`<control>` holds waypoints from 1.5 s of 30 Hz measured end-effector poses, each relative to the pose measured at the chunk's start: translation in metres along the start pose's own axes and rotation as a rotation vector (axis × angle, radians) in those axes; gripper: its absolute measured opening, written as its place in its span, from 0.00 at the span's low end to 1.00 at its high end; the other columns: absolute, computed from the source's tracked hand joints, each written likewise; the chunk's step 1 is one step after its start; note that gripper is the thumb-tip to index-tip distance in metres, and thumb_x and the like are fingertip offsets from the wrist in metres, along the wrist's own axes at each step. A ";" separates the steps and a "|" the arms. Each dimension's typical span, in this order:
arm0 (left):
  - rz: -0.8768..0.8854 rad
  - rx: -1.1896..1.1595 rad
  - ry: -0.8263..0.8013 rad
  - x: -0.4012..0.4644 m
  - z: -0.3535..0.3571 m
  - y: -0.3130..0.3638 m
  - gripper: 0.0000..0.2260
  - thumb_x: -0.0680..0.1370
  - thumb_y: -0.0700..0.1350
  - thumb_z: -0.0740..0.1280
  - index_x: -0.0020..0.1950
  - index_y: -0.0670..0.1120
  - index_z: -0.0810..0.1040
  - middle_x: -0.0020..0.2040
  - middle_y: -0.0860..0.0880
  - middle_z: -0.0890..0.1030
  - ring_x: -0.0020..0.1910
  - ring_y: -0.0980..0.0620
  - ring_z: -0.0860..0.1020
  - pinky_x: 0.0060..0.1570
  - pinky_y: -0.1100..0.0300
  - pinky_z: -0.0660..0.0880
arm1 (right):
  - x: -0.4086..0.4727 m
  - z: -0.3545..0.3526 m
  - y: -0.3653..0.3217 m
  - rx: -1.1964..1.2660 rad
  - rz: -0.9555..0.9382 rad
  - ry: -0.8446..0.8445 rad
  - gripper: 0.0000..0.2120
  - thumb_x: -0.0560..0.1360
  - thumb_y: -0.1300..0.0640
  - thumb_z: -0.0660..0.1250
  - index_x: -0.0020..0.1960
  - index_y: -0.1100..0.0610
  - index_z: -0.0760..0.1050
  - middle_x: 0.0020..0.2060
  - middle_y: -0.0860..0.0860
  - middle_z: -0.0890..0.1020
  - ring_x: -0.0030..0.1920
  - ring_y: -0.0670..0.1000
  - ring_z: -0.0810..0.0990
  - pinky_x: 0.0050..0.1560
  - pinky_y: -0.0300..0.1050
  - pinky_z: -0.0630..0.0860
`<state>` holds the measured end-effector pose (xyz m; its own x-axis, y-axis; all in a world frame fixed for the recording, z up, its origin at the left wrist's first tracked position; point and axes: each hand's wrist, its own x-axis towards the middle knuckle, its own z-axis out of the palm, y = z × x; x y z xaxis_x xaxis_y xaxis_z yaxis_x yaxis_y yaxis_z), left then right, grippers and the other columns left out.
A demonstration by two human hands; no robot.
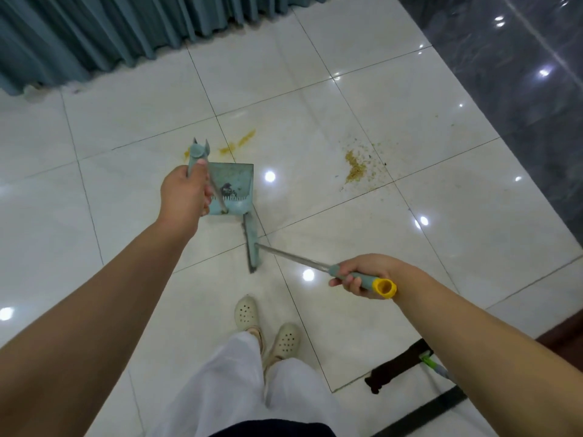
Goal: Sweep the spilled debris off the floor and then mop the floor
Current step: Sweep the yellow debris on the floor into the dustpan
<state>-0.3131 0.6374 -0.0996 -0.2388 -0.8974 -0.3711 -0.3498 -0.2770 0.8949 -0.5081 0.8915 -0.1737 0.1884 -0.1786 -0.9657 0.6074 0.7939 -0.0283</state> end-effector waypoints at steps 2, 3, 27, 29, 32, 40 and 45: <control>-0.002 0.007 0.012 -0.009 -0.003 -0.002 0.13 0.81 0.50 0.58 0.40 0.46 0.71 0.30 0.49 0.71 0.19 0.59 0.67 0.21 0.67 0.63 | 0.011 0.012 0.012 -0.044 0.045 -0.037 0.07 0.80 0.63 0.57 0.49 0.66 0.72 0.37 0.53 0.70 0.21 0.43 0.68 0.16 0.31 0.68; -0.005 0.012 0.017 -0.013 -0.005 -0.003 0.13 0.81 0.50 0.58 0.40 0.46 0.71 0.30 0.49 0.71 0.19 0.59 0.67 0.21 0.67 0.63 | 0.017 0.018 0.017 -0.067 0.075 -0.055 0.07 0.80 0.63 0.57 0.49 0.66 0.72 0.35 0.53 0.71 0.21 0.43 0.68 0.17 0.31 0.68; -0.009 0.042 -0.041 -0.022 0.028 -0.002 0.14 0.81 0.50 0.58 0.39 0.46 0.72 0.29 0.49 0.70 0.18 0.60 0.66 0.20 0.68 0.63 | -0.010 -0.071 -0.014 -0.418 -0.020 0.271 0.21 0.78 0.67 0.57 0.71 0.65 0.66 0.39 0.56 0.74 0.18 0.45 0.70 0.19 0.32 0.71; 0.000 0.048 -0.060 -0.016 0.032 0.002 0.13 0.81 0.50 0.58 0.39 0.46 0.72 0.30 0.49 0.71 0.18 0.60 0.66 0.20 0.69 0.63 | -0.008 -0.071 -0.024 -0.404 -0.041 0.287 0.20 0.79 0.67 0.58 0.70 0.65 0.67 0.38 0.56 0.75 0.20 0.46 0.71 0.19 0.32 0.71; 0.019 0.063 -0.102 -0.005 0.040 0.010 0.13 0.81 0.50 0.58 0.39 0.46 0.71 0.29 0.49 0.71 0.18 0.60 0.66 0.19 0.69 0.64 | -0.009 -0.071 -0.037 -0.350 -0.091 0.314 0.19 0.79 0.67 0.58 0.69 0.65 0.67 0.37 0.56 0.74 0.28 0.47 0.69 0.19 0.33 0.71; 0.051 0.097 -0.244 0.052 0.078 0.039 0.14 0.81 0.50 0.59 0.37 0.46 0.70 0.29 0.47 0.71 0.22 0.55 0.67 0.22 0.65 0.64 | -0.016 -0.058 -0.044 -0.110 -0.183 0.373 0.21 0.78 0.69 0.57 0.70 0.66 0.66 0.37 0.57 0.74 0.28 0.47 0.69 0.19 0.33 0.70; 0.062 0.124 -0.378 0.112 0.100 0.068 0.15 0.81 0.51 0.59 0.36 0.46 0.68 0.30 0.47 0.70 0.24 0.53 0.66 0.21 0.66 0.62 | -0.019 -0.025 -0.045 0.109 -0.206 0.409 0.21 0.75 0.73 0.59 0.67 0.63 0.69 0.40 0.60 0.75 0.19 0.46 0.71 0.20 0.33 0.69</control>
<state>-0.4543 0.5524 -0.1046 -0.5712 -0.7149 -0.4034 -0.4256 -0.1623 0.8902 -0.5588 0.8740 -0.1603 -0.2510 -0.0650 -0.9658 0.6816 0.6966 -0.2240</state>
